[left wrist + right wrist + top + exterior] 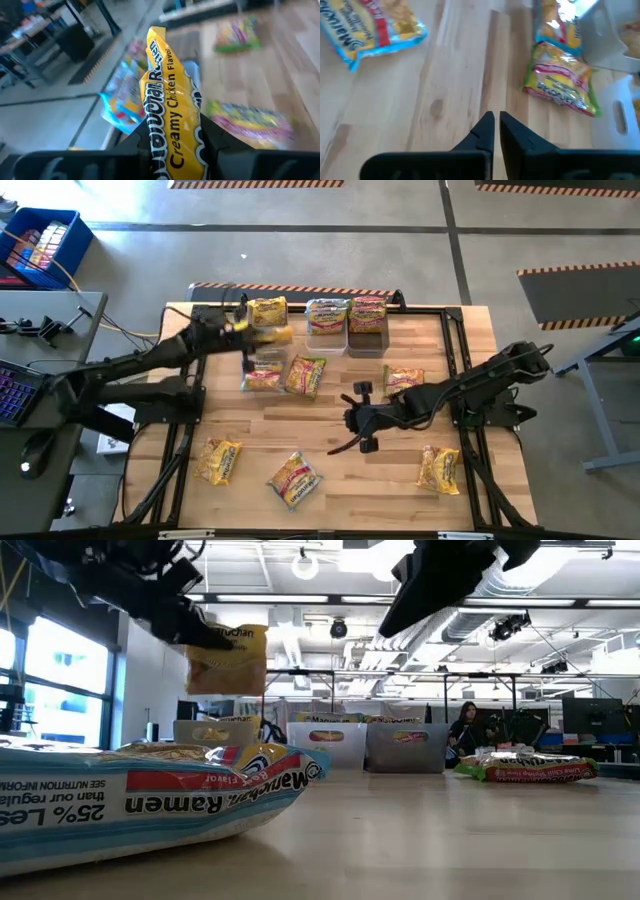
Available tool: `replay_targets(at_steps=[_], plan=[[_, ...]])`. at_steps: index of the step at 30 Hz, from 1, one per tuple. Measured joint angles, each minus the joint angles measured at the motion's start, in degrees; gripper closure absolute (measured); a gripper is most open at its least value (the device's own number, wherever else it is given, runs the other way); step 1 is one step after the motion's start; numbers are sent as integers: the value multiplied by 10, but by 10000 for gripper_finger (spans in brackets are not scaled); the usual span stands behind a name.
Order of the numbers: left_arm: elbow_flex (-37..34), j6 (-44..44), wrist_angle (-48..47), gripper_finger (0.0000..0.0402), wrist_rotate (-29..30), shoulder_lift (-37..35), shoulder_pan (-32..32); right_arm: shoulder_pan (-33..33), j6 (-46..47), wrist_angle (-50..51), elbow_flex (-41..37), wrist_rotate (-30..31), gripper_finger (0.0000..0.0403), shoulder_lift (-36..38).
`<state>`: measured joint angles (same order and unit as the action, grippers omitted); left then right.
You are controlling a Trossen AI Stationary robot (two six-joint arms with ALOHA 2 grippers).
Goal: Sort Maruchan noodles
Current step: Put the middle yellow noodle pack into the gray bin
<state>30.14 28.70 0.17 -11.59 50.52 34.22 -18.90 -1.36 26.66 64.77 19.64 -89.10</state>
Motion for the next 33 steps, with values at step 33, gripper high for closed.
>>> replay_targets(at_steps=[33], plan=[[113,58,111,341,-297,353,309,208,-201,-11,0,-285,403,1]])
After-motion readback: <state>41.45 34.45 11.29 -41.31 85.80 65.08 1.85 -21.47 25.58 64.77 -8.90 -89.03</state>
